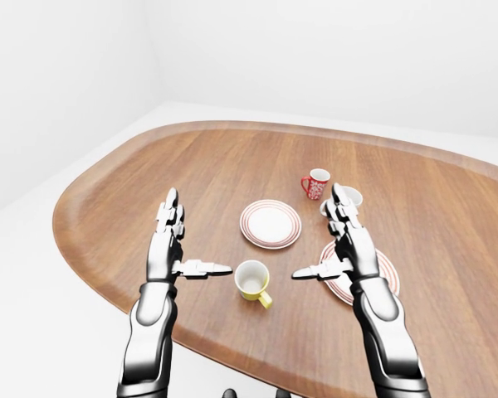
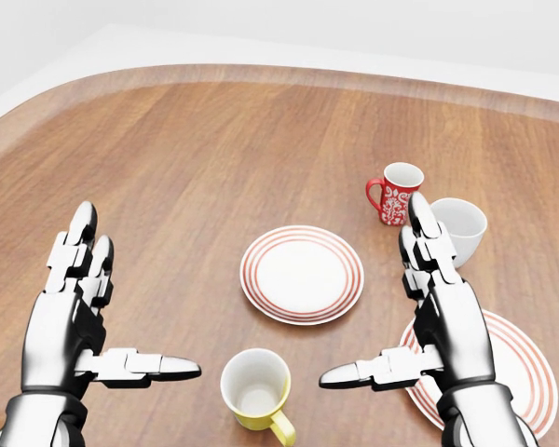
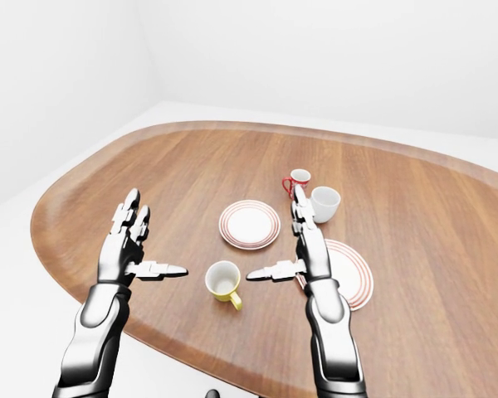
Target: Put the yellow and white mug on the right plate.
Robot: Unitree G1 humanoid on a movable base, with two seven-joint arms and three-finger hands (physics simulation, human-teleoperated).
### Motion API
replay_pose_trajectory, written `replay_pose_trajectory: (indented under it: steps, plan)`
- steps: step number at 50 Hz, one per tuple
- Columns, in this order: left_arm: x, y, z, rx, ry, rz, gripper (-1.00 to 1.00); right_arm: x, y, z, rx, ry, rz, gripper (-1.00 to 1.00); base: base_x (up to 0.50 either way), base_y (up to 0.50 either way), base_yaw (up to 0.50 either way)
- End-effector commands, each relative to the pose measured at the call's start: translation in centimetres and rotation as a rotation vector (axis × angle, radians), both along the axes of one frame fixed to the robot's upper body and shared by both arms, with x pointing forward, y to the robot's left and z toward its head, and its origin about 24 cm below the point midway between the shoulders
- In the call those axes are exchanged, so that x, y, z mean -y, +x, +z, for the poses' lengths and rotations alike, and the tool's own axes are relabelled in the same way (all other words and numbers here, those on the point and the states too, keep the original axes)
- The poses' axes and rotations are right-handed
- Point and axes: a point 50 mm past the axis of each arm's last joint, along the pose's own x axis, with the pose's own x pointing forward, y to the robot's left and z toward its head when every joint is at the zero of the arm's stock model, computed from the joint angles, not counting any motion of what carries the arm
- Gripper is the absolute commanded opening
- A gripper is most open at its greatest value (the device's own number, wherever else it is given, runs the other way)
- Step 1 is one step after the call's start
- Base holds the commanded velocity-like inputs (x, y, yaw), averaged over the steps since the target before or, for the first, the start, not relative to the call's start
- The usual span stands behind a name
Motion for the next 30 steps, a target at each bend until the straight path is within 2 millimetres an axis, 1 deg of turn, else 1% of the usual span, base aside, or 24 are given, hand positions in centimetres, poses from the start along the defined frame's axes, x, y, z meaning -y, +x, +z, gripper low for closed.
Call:
replay_pose_trajectory:
  steps: [1,6,10,12,13,14,17,23,24,30]
  plan:
    - [-0.1,0.1,0.3,0.012,0.000,0.002,1.00,-0.5,0.4,0.2,0.008,-0.011,0.026,1.00,0.00,0.00,0.00]
    - [-0.6,0.4,1.0,0.041,-0.005,0.016,1.00,-0.6,1.2,-0.5,-0.027,-0.075,0.030,1.00,0.00,0.00,0.00]
    - [-0.9,0.5,1.2,0.050,-0.008,0.023,1.00,-0.9,1.9,-0.2,-0.016,-0.111,0.043,1.00,0.00,0.00,0.00]
    - [-0.9,0.6,1.2,0.049,-0.009,0.025,1.00,-1.0,2.2,0.3,0.001,-0.131,0.049,1.00,0.00,0.00,0.00]
    - [-1.0,0.6,1.3,0.052,-0.009,0.026,1.00,-1.2,2.6,1.0,0.026,-0.151,0.057,1.00,0.00,0.00,0.00]
    - [-1.0,0.6,1.4,0.055,-0.009,0.027,1.00,-1.2,2.7,1.2,0.034,-0.161,0.064,1.00,0.00,0.00,0.00]
    - [-1.3,0.7,1.7,0.067,-0.011,0.034,1.00,-1.7,3.0,2.2,0.077,-0.241,0.074,1.00,0.00,0.00,0.00]
    - [-1.7,1.0,2.1,0.084,-0.016,0.046,1.00,-2.3,3.4,3.4,0.120,-0.298,0.102,1.00,0.00,0.00,0.00]
    - [-1.9,1.1,2.2,0.087,-0.017,0.051,1.00,-2.4,3.6,3.4,0.117,-0.304,0.101,1.00,0.00,0.00,0.00]
    - [-2.5,1.3,2.8,0.109,-0.023,0.066,1.00,-2.7,3.9,4.7,0.168,-0.349,0.096,1.00,0.00,0.00,0.00]
